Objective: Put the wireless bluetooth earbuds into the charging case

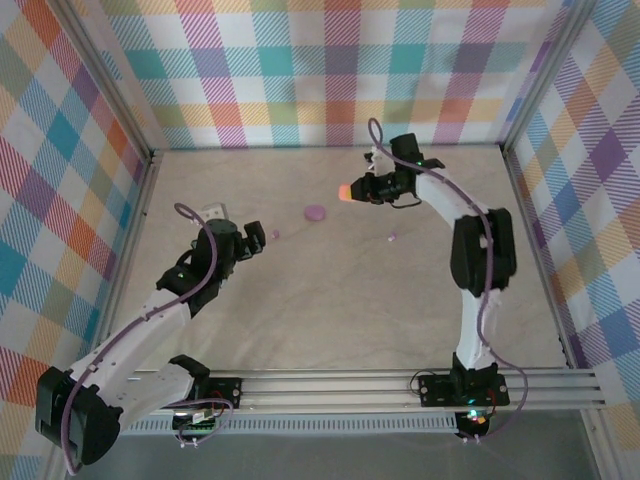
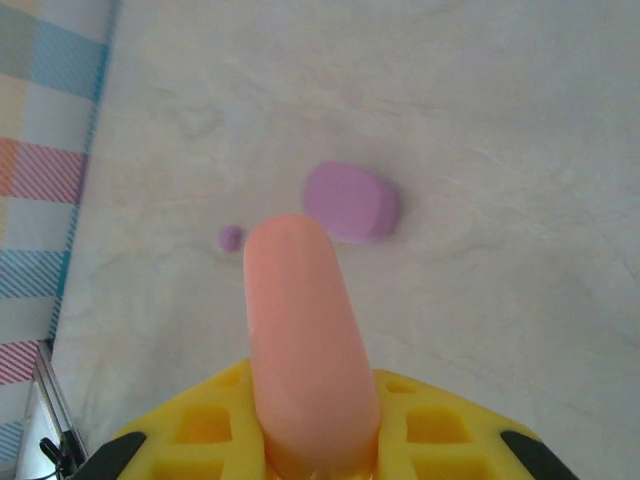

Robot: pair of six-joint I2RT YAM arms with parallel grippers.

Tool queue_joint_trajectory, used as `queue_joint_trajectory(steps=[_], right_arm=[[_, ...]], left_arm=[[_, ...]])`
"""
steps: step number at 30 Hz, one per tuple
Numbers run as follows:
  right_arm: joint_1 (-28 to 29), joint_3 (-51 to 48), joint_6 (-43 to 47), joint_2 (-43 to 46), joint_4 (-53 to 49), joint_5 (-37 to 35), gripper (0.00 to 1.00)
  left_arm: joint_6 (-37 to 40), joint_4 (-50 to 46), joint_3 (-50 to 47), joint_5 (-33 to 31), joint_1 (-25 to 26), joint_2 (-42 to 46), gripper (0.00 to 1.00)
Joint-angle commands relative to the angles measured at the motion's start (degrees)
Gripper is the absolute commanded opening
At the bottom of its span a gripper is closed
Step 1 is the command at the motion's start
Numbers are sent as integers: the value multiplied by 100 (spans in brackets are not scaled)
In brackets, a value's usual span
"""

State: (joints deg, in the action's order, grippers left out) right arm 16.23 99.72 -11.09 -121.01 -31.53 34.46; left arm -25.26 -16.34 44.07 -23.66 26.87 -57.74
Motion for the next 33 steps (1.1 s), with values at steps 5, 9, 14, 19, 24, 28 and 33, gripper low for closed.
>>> queue_joint_trajectory(steps=[5, 9, 14, 19, 24, 28, 33], right_arm=[[-132, 1722, 333, -1652, -1221, 41, 18], [-195, 2165, 323, -2099, -1429, -34, 19], [-221, 2576, 374, -2353, -1802, -370, 34], [-217, 2728, 561, -2259, -2094, -824, 50], [-219, 2726, 776, -1855, -2289, -1232, 53], [-180, 2498, 984, -1358, -2226, -1507, 53], [240, 1677, 1924, -767, -1404, -1524, 54]], left_arm=[[294, -825, 774, 503, -112, -812, 100], [263, -451, 866, 1200, -126, -1262, 100], [207, -669, 1424, 1766, -129, -2092, 100], [509, -672, 1682, 2096, -125, -2423, 100], [1003, -582, 1719, 2426, -130, -2445, 100], [1220, -673, 1776, 2599, -130, -2496, 95], [1286, -615, 1667, 2802, -130, -2417, 90]])
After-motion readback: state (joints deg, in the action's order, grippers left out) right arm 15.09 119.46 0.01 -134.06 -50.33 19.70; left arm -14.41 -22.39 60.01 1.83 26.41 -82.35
